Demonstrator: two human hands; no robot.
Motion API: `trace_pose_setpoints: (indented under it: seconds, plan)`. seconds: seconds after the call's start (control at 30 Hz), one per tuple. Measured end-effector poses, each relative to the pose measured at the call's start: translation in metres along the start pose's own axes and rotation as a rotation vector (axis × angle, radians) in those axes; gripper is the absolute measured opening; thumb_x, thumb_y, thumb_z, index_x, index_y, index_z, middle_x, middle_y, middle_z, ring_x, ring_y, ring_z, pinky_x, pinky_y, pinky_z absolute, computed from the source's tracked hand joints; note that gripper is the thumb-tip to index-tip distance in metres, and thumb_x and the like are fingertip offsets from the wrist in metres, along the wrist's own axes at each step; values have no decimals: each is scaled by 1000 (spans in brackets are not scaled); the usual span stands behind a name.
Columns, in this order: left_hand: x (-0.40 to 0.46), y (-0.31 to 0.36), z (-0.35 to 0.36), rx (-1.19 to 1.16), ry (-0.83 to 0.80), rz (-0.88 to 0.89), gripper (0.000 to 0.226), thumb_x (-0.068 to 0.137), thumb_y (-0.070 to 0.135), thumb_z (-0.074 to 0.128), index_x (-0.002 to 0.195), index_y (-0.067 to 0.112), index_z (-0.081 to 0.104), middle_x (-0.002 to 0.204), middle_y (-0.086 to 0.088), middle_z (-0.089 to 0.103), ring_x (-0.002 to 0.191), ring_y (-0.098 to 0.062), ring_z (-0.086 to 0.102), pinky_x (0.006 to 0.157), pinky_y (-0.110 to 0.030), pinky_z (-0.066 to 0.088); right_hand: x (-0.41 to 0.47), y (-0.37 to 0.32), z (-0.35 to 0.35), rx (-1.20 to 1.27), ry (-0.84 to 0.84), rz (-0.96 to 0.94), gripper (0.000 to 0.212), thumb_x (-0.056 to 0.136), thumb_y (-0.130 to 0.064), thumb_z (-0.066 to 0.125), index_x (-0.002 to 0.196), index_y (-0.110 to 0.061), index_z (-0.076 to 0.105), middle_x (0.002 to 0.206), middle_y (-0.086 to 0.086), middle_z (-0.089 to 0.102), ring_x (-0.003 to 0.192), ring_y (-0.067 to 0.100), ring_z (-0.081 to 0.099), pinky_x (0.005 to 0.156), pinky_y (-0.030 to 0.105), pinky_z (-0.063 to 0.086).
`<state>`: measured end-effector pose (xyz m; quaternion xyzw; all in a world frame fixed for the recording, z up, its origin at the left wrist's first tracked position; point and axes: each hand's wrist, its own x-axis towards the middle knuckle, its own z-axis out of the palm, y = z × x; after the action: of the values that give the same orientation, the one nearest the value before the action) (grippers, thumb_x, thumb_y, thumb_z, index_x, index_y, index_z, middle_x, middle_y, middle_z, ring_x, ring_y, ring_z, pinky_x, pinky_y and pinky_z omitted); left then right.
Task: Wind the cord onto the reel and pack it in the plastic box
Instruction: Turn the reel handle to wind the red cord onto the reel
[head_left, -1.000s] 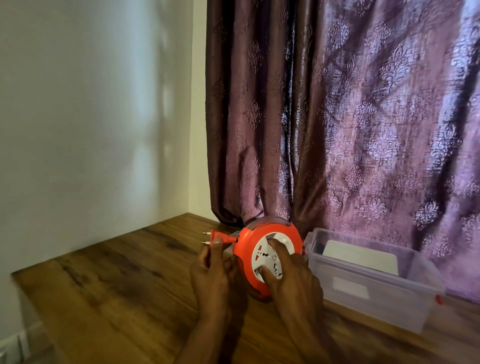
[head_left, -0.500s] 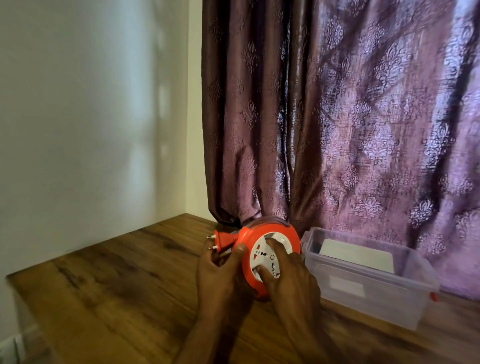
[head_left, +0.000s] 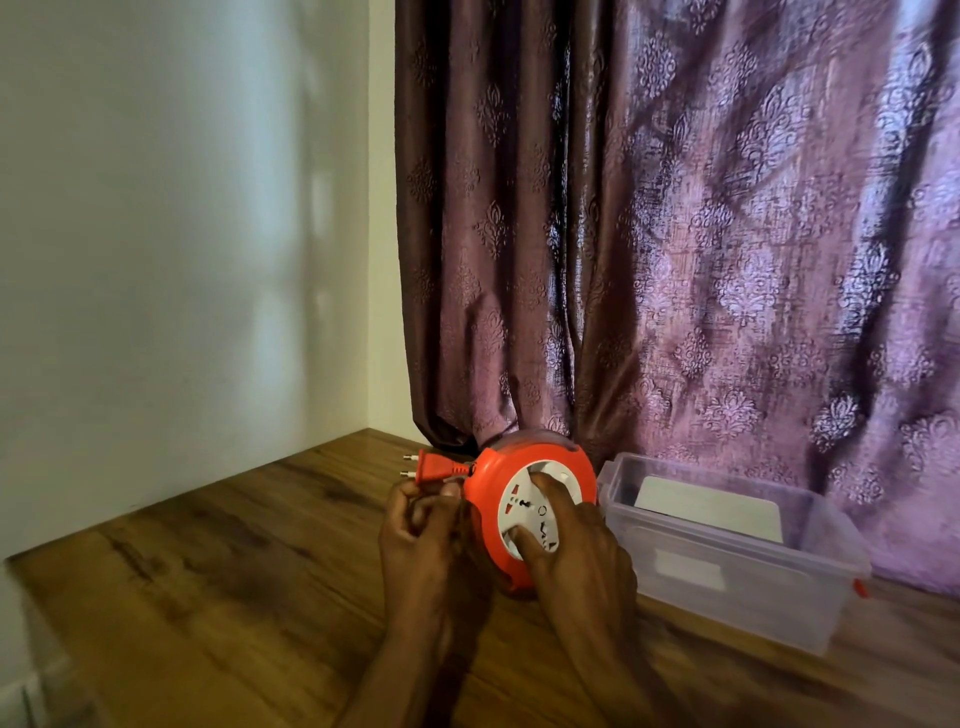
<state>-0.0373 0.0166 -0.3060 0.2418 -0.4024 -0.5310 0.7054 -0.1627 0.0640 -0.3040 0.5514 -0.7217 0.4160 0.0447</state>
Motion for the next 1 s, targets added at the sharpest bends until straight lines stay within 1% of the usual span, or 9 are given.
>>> trace_pose_setpoints:
  seconds: [0.13,0.27,0.37,0.47,0.57,0.63,0.77,0.87,1.0]
  plan:
    - [-2,-3,3,-11,-47,-44,23,93,1,70,105,20,67,86,5,83,75,-12,81,57,-21,62,1,-1,-1,-3,10,10,62,87,-54,54,141,-52,22,146,-3,42,127,24,47,102,41,42]
    - [-1,-8,4,4,-45,-43,37,89,-1,74,113,23,60,88,1,81,77,-11,81,57,-21,62,-1,-3,-1,-8,14,2,62,88,-54,54,141,-51,23,148,-4,40,129,23,45,102,41,42]
    - [1,-11,3,83,-55,-12,46,87,2,77,113,34,56,91,12,82,80,-4,80,57,-18,61,-1,-5,-1,-17,12,-5,61,88,-53,54,141,-51,23,147,-5,40,128,22,46,100,40,43]
    - [2,-12,1,153,-61,4,55,86,7,81,123,36,52,97,11,80,85,-5,80,65,-23,65,-2,-6,-2,-1,19,-7,61,87,-52,56,141,-51,25,145,-4,43,127,24,46,100,41,43]
    - [2,-14,0,164,-81,32,59,85,8,82,107,55,55,96,21,81,89,-4,80,65,-21,64,-2,-8,-4,75,49,42,62,83,-55,61,138,-50,32,141,-4,49,124,23,49,98,40,44]
    - [0,-17,2,152,-82,29,56,86,9,82,102,57,58,102,19,80,94,-10,80,70,-27,66,0,-10,-4,159,76,99,63,79,-57,65,134,-47,38,135,-2,55,121,23,52,96,39,45]
    - [-4,-21,5,141,-62,-14,51,81,21,87,113,50,61,113,7,80,100,-22,81,85,-54,66,2,-12,-3,309,97,204,61,74,-54,72,128,-44,47,130,1,60,118,27,54,96,38,45]
    - [-5,-20,7,105,-78,-29,62,69,32,88,123,41,59,117,1,80,104,-28,80,86,-58,64,3,-13,-1,400,146,252,58,71,-50,77,122,-42,50,129,0,59,118,28,53,93,35,44]
    - [-5,-24,7,105,-81,-30,52,80,13,85,120,38,62,115,-1,81,105,-30,79,86,-57,65,4,-12,2,510,189,303,56,69,-46,80,118,-38,54,126,0,60,115,26,54,91,32,43]
